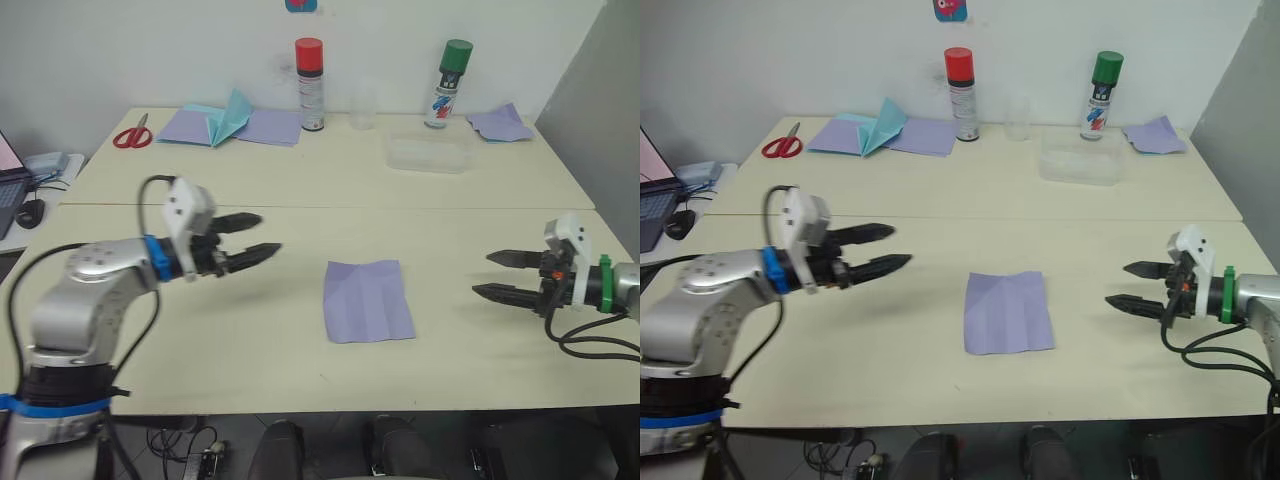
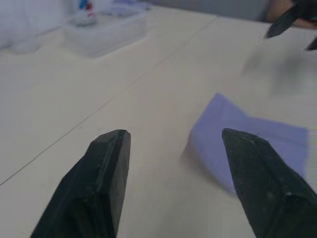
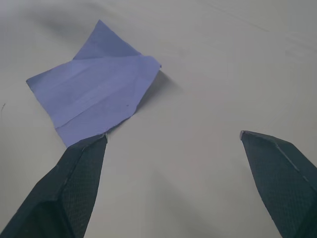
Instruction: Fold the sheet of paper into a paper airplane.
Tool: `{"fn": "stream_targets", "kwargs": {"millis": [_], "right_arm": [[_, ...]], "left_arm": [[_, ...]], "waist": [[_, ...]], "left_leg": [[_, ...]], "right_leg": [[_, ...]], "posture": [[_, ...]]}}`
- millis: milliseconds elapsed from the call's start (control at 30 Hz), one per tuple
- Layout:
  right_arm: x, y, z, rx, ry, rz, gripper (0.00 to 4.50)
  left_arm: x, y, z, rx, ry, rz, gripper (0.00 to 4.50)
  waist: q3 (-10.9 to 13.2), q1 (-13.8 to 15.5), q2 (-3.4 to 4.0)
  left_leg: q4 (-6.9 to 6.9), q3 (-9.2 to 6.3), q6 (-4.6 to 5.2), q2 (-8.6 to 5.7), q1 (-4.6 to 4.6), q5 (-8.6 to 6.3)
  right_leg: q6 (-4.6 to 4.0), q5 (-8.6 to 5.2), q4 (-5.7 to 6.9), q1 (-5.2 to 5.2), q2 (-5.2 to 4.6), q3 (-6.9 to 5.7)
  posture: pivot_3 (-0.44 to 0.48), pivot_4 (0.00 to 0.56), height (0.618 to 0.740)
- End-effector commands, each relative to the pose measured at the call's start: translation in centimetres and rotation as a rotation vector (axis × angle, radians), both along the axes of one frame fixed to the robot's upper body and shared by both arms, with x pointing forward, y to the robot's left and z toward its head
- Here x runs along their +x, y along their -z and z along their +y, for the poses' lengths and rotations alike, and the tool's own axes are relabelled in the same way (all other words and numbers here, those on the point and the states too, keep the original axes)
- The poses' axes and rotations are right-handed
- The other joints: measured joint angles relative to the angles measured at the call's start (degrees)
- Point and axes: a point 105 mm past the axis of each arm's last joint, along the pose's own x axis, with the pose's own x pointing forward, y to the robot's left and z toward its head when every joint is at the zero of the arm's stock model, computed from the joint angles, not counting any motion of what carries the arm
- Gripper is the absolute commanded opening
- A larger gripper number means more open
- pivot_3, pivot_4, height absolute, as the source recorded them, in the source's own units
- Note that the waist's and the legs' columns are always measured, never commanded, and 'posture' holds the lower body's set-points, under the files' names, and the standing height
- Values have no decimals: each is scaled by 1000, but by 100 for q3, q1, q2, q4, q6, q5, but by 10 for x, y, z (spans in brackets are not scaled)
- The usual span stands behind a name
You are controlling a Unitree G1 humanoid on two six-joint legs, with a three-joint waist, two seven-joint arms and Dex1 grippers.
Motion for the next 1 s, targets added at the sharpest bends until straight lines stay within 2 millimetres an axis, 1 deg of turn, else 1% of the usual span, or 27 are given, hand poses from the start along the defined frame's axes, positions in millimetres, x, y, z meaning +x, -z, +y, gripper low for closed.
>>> {"fn": "stream_targets", "kwargs": {"millis": [33,67,100,167,233,300,400,433,567,700,867,967,1000], "right_arm": [[4,-3,7,-15,-29,-37,4500],[6,-2,9,-15,-35,-37,4500],[8,-1,12,-13,-40,-38,4500],[12,2,15,-15,-43,-48,4500],[18,4,18,-23,-37,-66,4500],[20,8,21,-34,-43,-78,4500],[21,11,26,-38,-56,-85,4500],[21,12,28,-39,-59,-87,4500],[21,17,35,-37,-78,-83,4500],[25,33,40,-76,-96,-78,4500],[33,42,40,-87,-88,-87,4500],[37,49,38,-114,-105,-89,3920],[38,52,38,-126,-117,-92,3541]], "left_arm": [[1,9,-34,30,67,-39,2053],[2,14,-41,42,82,-37,1670],[4,27,-49,71,92,-33,1344],[6,47,-60,106,115,-20,672],[8,59,-69,94,122,0,14],[9,73,-74,129,126,17,14],[13,102,-71,243,95,58,14],[14,107,-70,265,85,62,14],[16,120,-68,291,81,103,14],[19,125,-71,291,80,102,14],[18,131,-73,318,93,104,14],[16,135,-71,327,98,110,0],[16,135,-71,326,97,112,0]], "waist": [[0,2,0],[-1,2,-1],[-1,-3,-1],[-2,-12,1],[-2,-14,1],[-2,-10,1],[-2,-9,1],[-2,-10,1],[-3,1,2],[-8,0,5],[-11,-1,9],[-14,0,9],[-14,0,9]], "left_leg": [[1,0,0,-2,1,0],[2,0,0,-4,3,0],[3,-1,0,-5,4,0],[3,1,0,-6,7,0],[3,-2,0,-4,7,0],[2,-4,1,-2,6,0],[1,-6,1,-3,5,0],[0,-5,1,-3,5,0],[2,-6,1,-4,4,0],[4,-7,1,-4,13,1],[11,-5,2,-7,16,2],[15,-4,2,-8,16,2],[15,-5,2,-8,16,2]], "right_leg": [[0,0,0,2,0,1],[1,1,0,4,1,0],[2,1,0,5,2,1],[2,2,0,6,3,5],[1,2,1,6,6,4],[1,2,1,6,9,2],[0,1,0,6,10,3],[0,1,0,6,10,4],[0,2,0,6,7,2],[3,3,1,16,7,0],[9,6,2,21,6,3],[10,7,2,23,5,4],[10,7,2,24,5,3]], "posture": [[0,150,740],[0,150,740],[0,150,740],[0,150,740],[0,150,740],[0,150,740],[0,150,740],[0,150,740],[0,150,740],[0,150,740],[0,150,740],[0,150,740],[0,150,740]]}}
